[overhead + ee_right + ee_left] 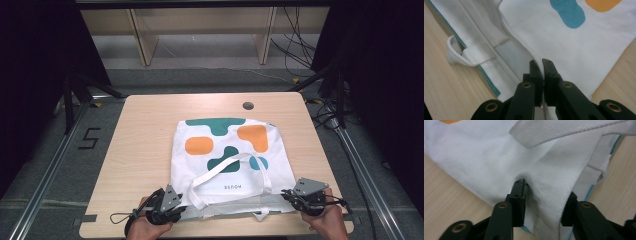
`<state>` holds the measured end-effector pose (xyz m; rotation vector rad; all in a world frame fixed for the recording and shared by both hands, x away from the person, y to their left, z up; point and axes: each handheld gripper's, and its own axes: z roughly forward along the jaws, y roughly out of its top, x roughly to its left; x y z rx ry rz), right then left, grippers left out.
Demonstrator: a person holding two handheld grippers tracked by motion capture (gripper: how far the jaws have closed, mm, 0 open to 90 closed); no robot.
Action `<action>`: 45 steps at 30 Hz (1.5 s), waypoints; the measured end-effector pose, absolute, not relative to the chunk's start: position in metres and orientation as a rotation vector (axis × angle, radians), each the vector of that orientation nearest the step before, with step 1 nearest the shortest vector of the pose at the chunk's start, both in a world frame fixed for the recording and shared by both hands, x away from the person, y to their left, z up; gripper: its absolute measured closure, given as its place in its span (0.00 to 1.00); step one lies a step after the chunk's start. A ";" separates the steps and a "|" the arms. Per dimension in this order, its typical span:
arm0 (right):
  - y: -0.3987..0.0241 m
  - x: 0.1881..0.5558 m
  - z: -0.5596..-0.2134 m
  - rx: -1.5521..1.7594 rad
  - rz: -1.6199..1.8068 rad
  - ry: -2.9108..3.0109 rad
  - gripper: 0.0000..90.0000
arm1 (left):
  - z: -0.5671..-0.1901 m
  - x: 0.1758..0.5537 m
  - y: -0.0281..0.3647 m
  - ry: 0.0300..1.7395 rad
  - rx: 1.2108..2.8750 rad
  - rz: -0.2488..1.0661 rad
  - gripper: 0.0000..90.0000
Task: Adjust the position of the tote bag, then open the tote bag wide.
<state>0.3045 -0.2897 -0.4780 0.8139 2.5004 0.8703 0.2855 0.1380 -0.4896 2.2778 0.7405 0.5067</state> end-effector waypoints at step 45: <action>-0.300 0.346 -0.333 0.666 1.114 2.439 0.98 | -0.370 0.302 0.158 0.634 2.168 0.371 0.91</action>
